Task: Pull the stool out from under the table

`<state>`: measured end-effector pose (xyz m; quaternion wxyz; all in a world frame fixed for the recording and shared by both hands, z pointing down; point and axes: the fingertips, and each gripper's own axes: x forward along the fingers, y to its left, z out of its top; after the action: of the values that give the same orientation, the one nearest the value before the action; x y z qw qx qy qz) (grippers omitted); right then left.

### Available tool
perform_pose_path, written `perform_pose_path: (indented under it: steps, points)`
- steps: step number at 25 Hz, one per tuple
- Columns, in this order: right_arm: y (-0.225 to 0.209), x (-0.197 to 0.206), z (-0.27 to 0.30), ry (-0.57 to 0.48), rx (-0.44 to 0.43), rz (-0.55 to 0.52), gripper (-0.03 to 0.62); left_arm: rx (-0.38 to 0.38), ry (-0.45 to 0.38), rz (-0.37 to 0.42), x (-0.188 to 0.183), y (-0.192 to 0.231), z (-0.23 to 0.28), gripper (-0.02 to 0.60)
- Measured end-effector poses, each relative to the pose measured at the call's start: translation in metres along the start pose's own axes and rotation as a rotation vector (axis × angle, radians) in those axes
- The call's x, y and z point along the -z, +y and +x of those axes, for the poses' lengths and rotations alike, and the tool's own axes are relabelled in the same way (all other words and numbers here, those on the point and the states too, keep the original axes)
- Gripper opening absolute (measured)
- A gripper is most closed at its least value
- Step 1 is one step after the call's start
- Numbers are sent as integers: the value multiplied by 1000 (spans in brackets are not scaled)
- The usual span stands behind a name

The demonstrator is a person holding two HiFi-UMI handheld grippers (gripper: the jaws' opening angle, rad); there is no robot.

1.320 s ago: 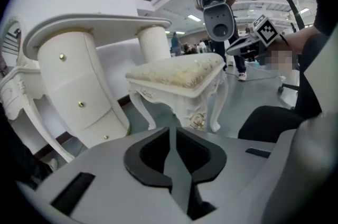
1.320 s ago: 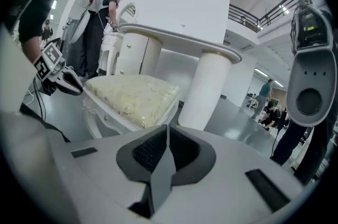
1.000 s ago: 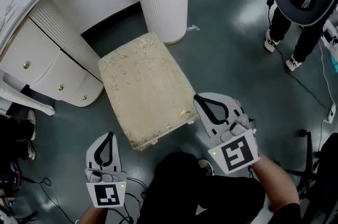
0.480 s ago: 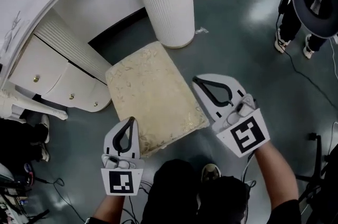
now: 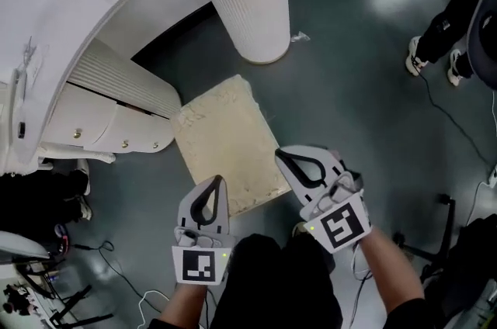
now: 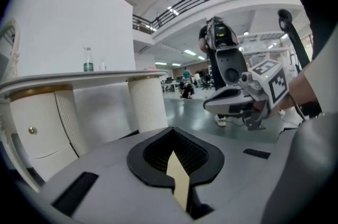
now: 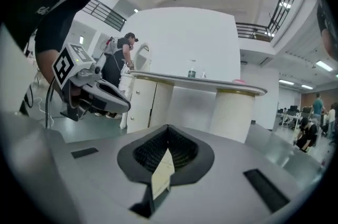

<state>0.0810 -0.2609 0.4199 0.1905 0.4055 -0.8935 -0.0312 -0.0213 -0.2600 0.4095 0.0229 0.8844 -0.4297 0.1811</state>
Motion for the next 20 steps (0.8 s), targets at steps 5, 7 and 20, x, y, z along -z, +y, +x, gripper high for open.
perform_pose_path:
  steps: [5, 7, 20]
  points:
    - [14, -74, -9, 18, -25, 105, 6, -26, 44, -63, -60, 5, -23, 5]
    - [8, -110, -19, 14, -14, 135, 6, -28, 58, -87, -90, 6, -35, 5]
    - [-67, -319, -82, -34, 47, 248, 6, -46, 71, -121, -301, 29, -86, 6]
